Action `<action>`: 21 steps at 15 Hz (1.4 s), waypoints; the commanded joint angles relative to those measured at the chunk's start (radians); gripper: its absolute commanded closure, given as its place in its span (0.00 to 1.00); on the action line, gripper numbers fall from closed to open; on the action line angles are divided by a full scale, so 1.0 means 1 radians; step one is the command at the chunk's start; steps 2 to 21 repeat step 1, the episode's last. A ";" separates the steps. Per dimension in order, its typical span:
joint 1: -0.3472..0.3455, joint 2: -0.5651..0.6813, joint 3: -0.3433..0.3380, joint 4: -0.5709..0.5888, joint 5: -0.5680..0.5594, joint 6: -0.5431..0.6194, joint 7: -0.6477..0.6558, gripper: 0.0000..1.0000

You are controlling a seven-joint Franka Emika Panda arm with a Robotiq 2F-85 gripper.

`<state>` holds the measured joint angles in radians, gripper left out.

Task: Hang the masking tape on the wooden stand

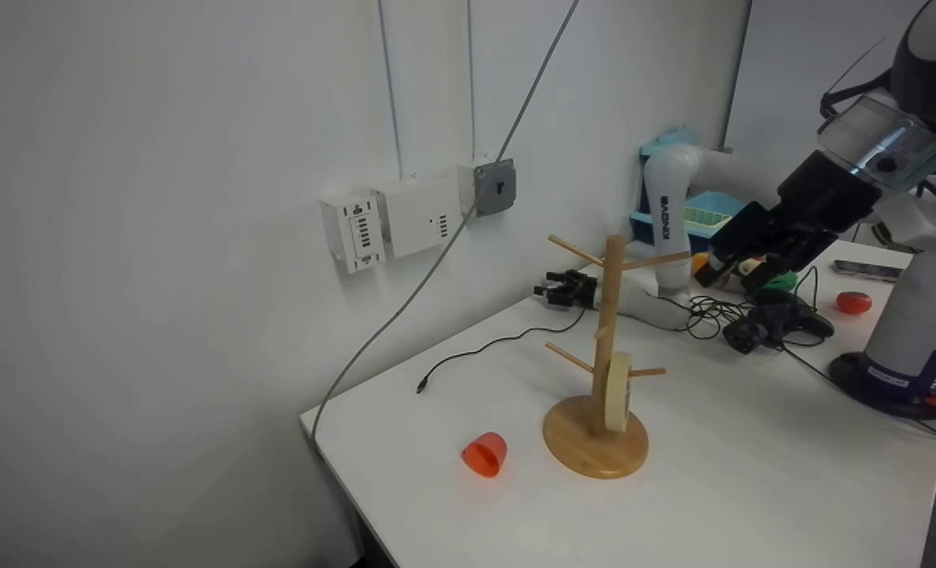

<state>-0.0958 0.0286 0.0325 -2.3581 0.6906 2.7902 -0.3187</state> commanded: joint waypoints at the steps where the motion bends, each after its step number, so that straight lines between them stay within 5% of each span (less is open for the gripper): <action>1: 0.000 0.000 0.000 0.000 0.000 0.000 0.000 0.00; 21: 0.000 0.000 0.000 0.000 0.000 0.000 0.000 0.00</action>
